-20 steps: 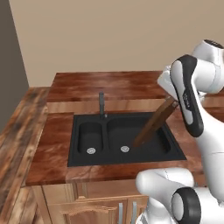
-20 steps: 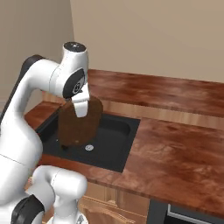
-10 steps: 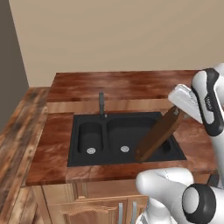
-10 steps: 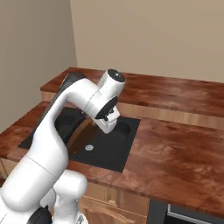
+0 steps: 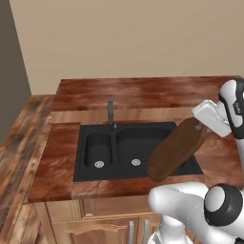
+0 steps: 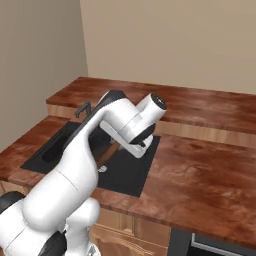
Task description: Move the cutting board and knife to the sink. Then move spray from the cabinet to the counter.
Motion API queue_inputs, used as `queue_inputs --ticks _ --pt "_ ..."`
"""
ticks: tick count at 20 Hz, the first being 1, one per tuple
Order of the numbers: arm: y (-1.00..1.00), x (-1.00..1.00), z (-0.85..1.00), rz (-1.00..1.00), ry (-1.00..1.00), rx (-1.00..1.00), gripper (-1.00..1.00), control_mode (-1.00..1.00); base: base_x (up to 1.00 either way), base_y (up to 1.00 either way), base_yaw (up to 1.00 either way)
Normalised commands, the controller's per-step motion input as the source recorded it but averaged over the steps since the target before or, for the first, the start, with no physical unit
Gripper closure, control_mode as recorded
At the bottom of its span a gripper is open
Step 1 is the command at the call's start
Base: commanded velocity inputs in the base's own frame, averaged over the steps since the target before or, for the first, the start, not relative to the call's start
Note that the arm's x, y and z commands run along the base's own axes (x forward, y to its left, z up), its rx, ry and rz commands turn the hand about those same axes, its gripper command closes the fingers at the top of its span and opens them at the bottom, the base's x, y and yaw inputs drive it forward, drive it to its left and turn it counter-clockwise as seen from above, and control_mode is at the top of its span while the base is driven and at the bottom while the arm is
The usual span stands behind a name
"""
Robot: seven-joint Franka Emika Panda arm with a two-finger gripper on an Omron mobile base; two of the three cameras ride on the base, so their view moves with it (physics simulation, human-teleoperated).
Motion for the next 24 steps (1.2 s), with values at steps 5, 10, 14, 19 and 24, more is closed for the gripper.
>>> queue_inputs --ticks 5,10,14,19,24 --pt "0.00 0.27 0.00 0.22 -0.20 0.02 1.00 -1.00 0.00 0.00 0.00" --pt "0.00 0.55 0.00 0.13 -0.11 0.03 1.00 -1.00 0.00 0.00 0.00" --pt "0.00 0.73 -0.10 0.02 -0.03 0.00 1.00 -1.00 0.00 0.00 0.00" --pt "0.00 0.64 -0.19 0.00 -0.02 0.00 1.00 -1.00 0.00 0.00 0.00" --pt "0.00 0.30 -0.26 0.00 0.00 0.00 1.00 -1.00 0.00 0.00 0.00"
